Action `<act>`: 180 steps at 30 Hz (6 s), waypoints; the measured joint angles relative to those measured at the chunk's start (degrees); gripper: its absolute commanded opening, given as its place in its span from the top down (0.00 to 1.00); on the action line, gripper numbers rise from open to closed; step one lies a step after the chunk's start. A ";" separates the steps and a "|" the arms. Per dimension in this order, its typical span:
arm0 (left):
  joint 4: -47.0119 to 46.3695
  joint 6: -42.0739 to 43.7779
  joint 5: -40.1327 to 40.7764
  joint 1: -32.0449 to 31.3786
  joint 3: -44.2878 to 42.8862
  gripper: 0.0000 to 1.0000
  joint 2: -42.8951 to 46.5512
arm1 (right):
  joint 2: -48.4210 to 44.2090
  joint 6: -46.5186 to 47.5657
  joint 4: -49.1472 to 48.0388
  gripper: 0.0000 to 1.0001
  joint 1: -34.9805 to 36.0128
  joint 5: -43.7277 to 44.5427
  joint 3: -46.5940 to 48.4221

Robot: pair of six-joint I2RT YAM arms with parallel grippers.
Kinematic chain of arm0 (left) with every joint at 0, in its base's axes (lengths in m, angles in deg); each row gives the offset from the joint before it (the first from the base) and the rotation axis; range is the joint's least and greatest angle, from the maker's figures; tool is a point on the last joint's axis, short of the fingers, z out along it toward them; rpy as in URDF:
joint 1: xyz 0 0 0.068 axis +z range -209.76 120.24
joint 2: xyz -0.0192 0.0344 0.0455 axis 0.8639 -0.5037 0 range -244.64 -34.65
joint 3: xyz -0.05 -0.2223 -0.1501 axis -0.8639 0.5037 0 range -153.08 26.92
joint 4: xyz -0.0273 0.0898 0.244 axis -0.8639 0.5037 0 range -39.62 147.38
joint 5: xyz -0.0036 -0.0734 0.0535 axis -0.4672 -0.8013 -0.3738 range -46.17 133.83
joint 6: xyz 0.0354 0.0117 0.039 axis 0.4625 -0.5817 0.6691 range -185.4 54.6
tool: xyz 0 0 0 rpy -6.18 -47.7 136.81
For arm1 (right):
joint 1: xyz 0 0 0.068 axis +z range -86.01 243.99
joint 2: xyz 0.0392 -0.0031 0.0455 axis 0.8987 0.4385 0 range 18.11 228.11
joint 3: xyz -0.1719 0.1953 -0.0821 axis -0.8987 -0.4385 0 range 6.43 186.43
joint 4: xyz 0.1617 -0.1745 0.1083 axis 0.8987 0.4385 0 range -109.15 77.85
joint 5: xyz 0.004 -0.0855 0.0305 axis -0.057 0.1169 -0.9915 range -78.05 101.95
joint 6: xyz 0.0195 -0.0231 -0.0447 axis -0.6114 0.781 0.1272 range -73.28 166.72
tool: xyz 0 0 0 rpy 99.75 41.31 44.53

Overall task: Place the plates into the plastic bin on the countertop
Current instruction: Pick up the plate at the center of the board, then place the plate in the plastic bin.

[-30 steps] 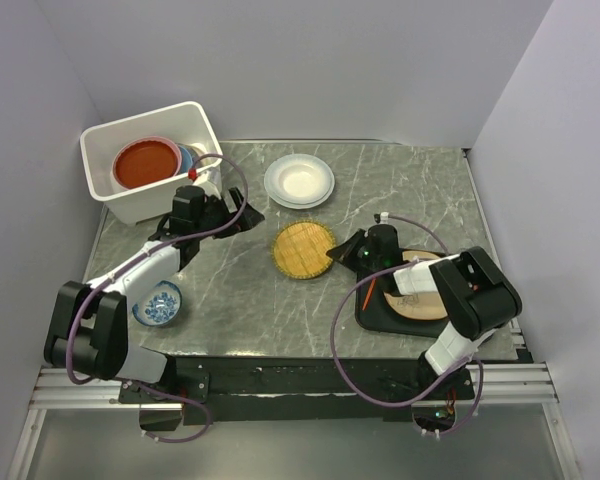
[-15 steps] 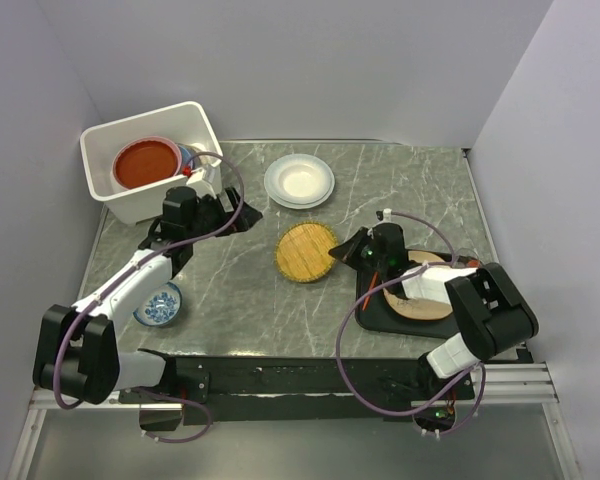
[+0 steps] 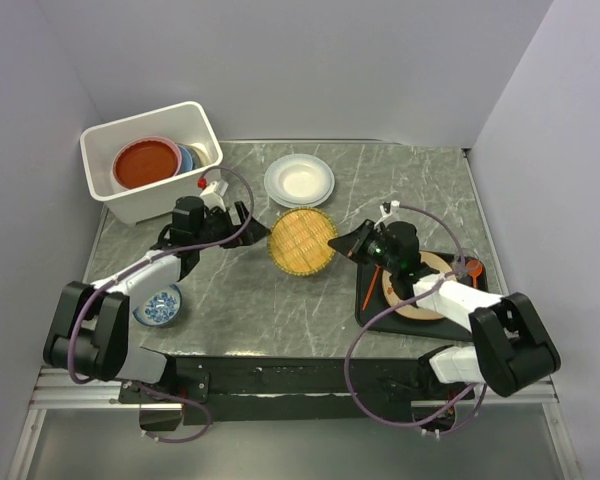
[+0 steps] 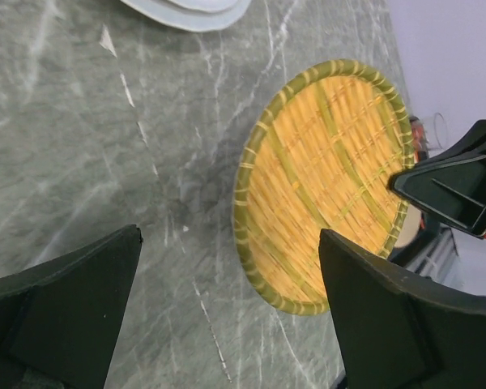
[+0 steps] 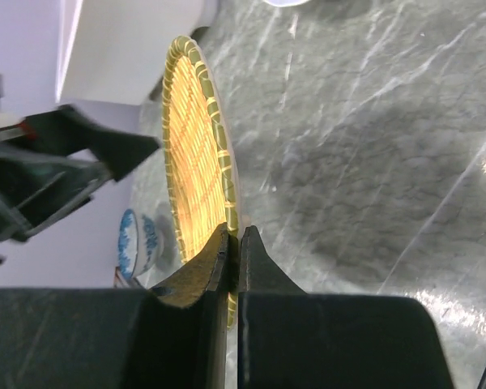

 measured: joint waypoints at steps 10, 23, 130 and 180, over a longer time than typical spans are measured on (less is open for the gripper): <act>-14.01 -6.16 -9.51 0.00 4.31 0.07 -5.49 | -5.95 0.07 1.09 1.00 -0.46 -2.69 -1.38; -23.82 -11.17 -14.40 -0.96 4.94 0.33 -7.10 | -3.72 -0.22 -0.39 1.00 -0.52 -6.78 -1.27; 7.15 -10.54 4.94 14.32 -16.28 0.99 1.05 | -15.47 13.27 23.19 0.00 4.48 15.45 1.20; 7.21 -23.65 11.65 32.41 -27.21 0.99 -13.77 | -7.43 15.74 21.75 0.00 4.48 13.05 1.75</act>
